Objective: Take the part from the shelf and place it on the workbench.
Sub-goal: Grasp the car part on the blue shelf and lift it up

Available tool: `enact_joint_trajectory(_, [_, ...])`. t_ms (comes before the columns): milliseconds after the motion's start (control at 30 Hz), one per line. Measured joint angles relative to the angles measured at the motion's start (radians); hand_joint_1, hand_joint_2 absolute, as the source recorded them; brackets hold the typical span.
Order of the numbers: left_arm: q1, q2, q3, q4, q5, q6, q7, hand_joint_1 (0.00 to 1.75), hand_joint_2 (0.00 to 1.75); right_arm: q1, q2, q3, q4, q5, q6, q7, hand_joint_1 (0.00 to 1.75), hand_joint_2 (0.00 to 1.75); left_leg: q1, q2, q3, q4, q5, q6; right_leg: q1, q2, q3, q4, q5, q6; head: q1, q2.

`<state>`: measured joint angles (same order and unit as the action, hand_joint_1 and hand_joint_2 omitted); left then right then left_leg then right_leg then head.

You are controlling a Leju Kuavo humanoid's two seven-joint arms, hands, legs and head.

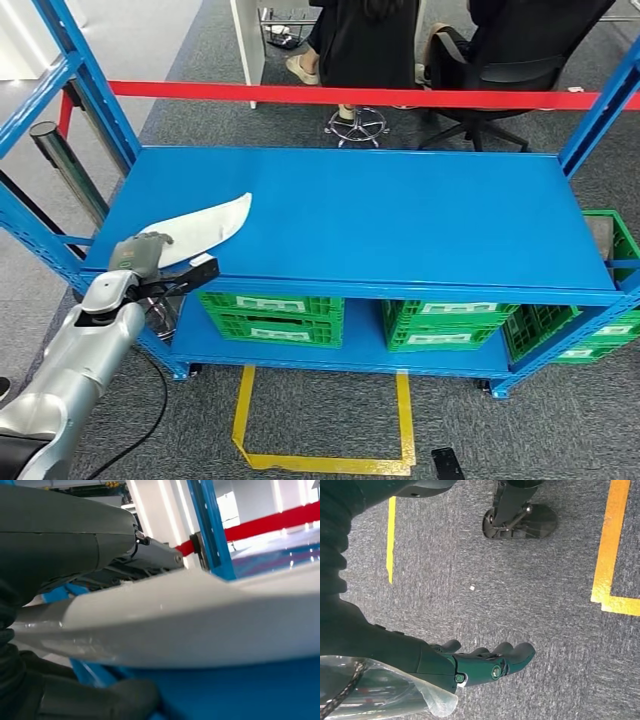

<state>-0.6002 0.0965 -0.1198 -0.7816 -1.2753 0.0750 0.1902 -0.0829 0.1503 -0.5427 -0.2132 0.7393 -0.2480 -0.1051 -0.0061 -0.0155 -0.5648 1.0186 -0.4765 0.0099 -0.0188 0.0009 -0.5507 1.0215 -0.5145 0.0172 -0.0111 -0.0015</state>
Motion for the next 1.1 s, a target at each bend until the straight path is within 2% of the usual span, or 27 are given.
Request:
enact_joint_trajectory(300, [-0.001,-0.010,-0.003,0.031,-0.001,0.043,-0.033,1.75,1.75,0.002,0.000,0.000,0.000,0.004,0.002,-0.004,0.00,1.75,0.000,0.000,0.000,0.000,0.006,0.000,0.000,0.002,-0.001,0.000,0.006,0.000,0.000,0.000])
enact_joint_trajectory(500, [0.034,-0.016,-0.012,-0.029,0.009,0.077,-0.082,1.75,1.75,0.005,0.000,-0.003,0.000,0.008,0.002,-0.014,0.00,1.75,0.000,0.000,-0.002,0.000,0.005,0.000,0.000,0.002,-0.002,0.000,0.006,0.001,0.000,0.000])
enact_joint_trajectory(733, [0.141,-0.029,-0.044,-0.237,0.046,0.084,-0.122,1.75,1.75,0.018,0.000,-0.017,0.000,0.003,-0.004,-0.027,0.00,1.75,-0.001,0.001,-0.005,0.000,0.004,0.000,-0.001,0.003,-0.006,0.000,0.006,0.001,0.000,0.000])
enact_joint_trajectory(867, [0.243,-0.044,-0.066,-0.410,0.135,0.131,-0.196,1.75,1.75,0.024,0.000,-0.034,0.000,-0.007,-0.013,-0.035,0.00,1.75,-0.001,0.002,-0.006,0.000,0.003,0.001,-0.001,0.005,-0.006,0.000,0.005,0.001,0.000,0.000])
enact_joint_trajectory(967, [0.340,-0.059,-0.090,-0.557,0.217,0.177,-0.265,1.75,1.75,0.029,0.002,-0.050,0.001,-0.014,-0.020,-0.039,0.00,1.75,-0.004,0.002,-0.007,0.007,-0.002,0.009,-0.005,0.005,-0.006,-0.004,0.005,0.006,-0.001,0.000])
enact_joint_trajectory(1100, [0.455,-0.080,-0.133,-0.715,0.235,0.228,-0.317,1.75,1.75,0.031,0.009,-0.071,0.002,-0.021,-0.023,-0.039,0.00,1.75,-0.004,0.003,-0.003,-0.003,0.000,0.024,-0.007,0.005,-0.004,-0.009,0.005,0.016,0.000,0.000])
